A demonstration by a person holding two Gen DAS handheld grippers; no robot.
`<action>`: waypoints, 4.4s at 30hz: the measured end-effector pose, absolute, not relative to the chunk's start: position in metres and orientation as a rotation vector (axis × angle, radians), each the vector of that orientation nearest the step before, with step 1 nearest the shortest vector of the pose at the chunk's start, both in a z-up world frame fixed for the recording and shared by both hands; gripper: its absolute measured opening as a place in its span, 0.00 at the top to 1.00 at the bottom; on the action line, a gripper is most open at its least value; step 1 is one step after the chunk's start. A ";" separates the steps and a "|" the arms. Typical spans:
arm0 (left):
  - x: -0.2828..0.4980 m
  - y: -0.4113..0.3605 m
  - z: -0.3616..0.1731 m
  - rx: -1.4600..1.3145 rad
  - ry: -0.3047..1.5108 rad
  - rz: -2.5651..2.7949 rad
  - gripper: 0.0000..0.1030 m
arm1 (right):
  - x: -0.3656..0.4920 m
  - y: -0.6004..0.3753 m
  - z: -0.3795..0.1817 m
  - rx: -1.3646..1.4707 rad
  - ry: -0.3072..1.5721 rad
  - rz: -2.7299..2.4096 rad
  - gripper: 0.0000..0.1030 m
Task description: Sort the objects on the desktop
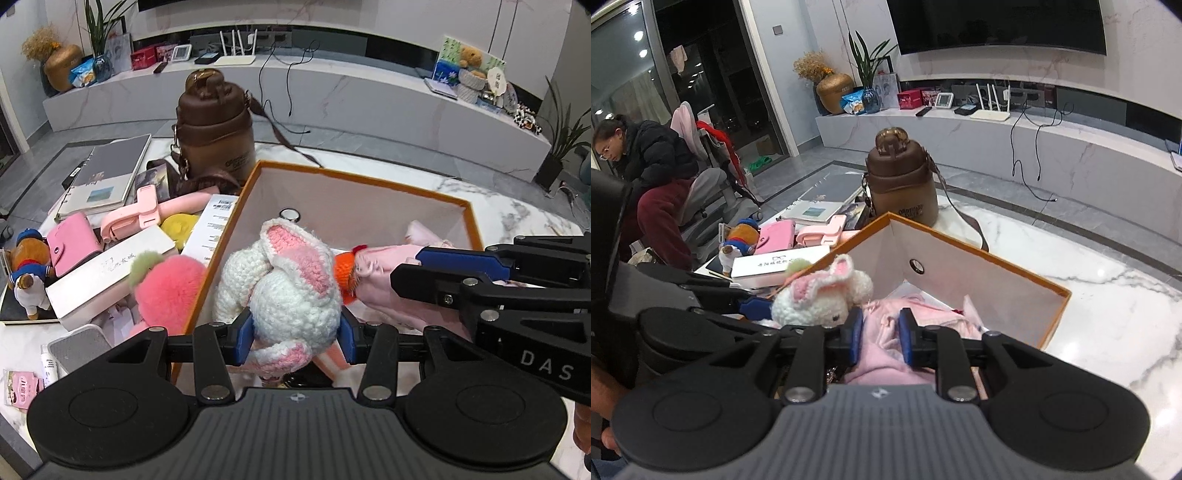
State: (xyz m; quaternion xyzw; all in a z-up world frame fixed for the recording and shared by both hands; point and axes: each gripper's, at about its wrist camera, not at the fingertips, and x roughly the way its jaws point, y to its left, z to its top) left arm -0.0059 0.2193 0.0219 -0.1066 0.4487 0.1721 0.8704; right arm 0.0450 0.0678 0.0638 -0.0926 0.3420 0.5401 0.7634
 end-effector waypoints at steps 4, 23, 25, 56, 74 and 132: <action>-0.001 0.225 0.016 -0.236 0.951 0.352 0.49 | 0.050 0.075 0.054 -0.199 0.754 1.155 0.78; -0.004 0.238 0.021 -0.308 0.935 0.361 0.37 | 0.056 0.074 0.054 -0.155 0.745 1.117 0.62; -0.010 0.234 0.026 -0.298 0.920 0.357 0.34 | 0.055 0.068 0.058 -0.137 0.742 1.119 0.58; -0.101 0.180 0.071 -0.262 0.804 0.387 0.22 | -0.022 -0.025 0.102 -0.271 0.583 0.987 0.04; -0.123 0.161 0.061 -0.229 0.721 0.410 0.14 | -0.063 -0.055 0.104 -0.315 0.522 0.903 0.01; -0.134 0.159 0.049 -0.225 0.766 0.530 0.10 | -0.081 -0.026 0.075 -0.260 0.585 0.670 0.01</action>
